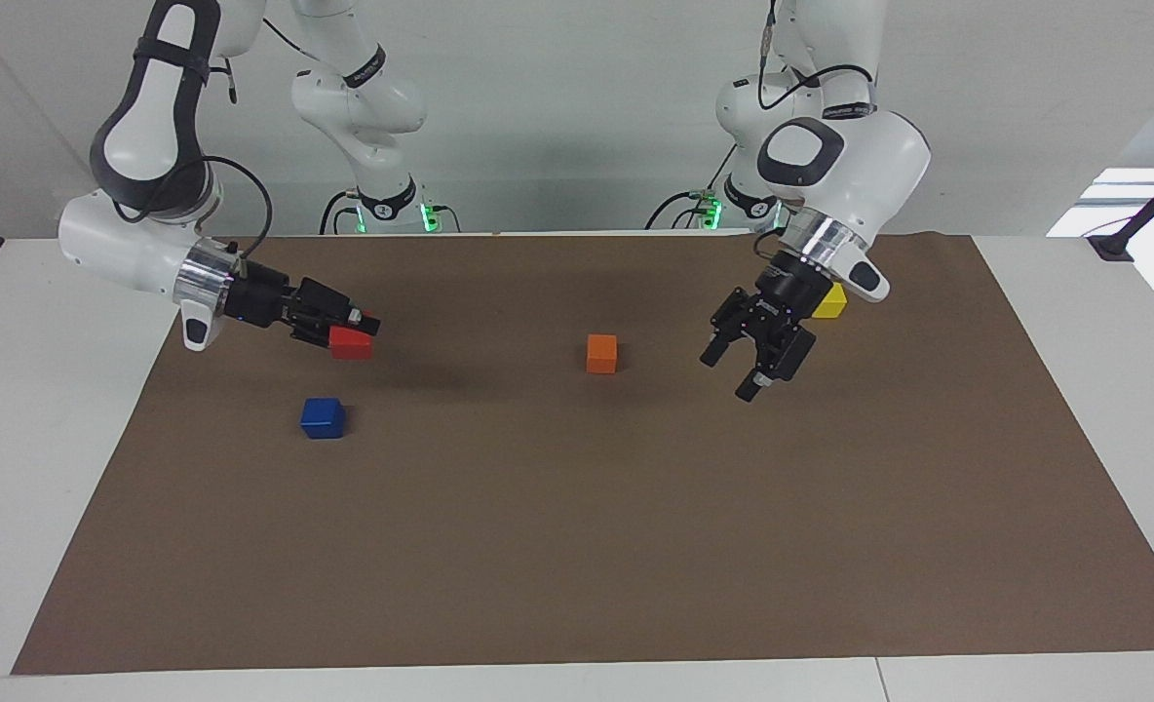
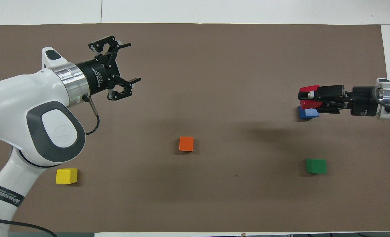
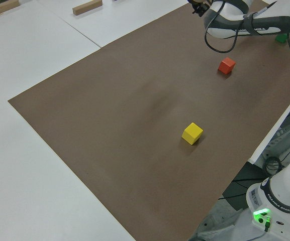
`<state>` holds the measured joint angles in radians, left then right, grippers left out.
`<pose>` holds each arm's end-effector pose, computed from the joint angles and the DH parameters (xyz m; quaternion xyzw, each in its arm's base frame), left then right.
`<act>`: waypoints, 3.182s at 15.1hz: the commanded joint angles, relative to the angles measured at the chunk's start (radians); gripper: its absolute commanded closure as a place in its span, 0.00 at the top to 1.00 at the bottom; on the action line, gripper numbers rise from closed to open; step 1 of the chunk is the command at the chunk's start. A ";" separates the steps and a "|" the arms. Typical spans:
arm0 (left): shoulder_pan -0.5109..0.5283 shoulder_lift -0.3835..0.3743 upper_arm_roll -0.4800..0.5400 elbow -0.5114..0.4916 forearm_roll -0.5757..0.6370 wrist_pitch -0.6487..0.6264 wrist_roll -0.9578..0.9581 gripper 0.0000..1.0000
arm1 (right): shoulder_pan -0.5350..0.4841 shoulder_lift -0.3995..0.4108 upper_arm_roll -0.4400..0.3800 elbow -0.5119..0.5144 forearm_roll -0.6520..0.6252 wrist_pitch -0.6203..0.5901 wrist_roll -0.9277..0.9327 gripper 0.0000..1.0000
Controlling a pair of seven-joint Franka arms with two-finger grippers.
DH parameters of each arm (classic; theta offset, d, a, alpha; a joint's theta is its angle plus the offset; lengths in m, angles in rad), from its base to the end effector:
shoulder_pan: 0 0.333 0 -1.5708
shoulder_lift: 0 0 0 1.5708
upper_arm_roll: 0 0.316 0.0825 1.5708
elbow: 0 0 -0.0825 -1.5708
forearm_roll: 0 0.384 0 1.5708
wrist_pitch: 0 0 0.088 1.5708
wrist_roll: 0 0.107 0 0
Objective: Transfer red block to right arm and stack on blue block
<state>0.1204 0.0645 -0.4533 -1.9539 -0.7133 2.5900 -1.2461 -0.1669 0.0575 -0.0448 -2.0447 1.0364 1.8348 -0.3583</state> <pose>0.5855 -0.1836 0.5082 0.6982 0.6070 -0.0078 0.3794 0.5522 -0.0477 0.4277 -0.8733 0.1283 -0.0172 0.4697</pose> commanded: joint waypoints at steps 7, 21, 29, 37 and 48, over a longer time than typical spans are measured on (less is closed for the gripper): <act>0.183 0.061 -0.008 0.165 0.534 -0.350 0.242 1.00 | 0.030 0.079 0.013 0.072 -0.661 0.358 0.159 0.00; 0.187 -0.075 -0.004 0.207 0.724 -0.901 0.996 1.00 | 0.150 0.113 0.014 -0.005 -0.981 0.503 0.267 0.00; -0.008 -0.068 0.179 0.271 0.724 -0.996 1.131 1.00 | 0.144 0.108 0.011 -0.006 -0.983 0.446 0.530 0.00; -0.163 -0.084 0.331 0.268 0.746 -1.053 1.137 1.00 | 0.145 0.094 0.013 -0.043 -0.984 0.442 0.542 0.00; -0.150 -0.115 0.332 0.254 0.746 -1.039 1.134 1.00 | 0.141 0.082 0.013 -0.074 -0.984 0.449 0.518 0.00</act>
<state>-0.0205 -0.0392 -0.1304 -1.6967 0.0112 1.5514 -0.1166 -0.0115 0.1762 -0.0402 -2.0828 0.0790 2.2817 0.1636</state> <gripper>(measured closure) 0.000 0.427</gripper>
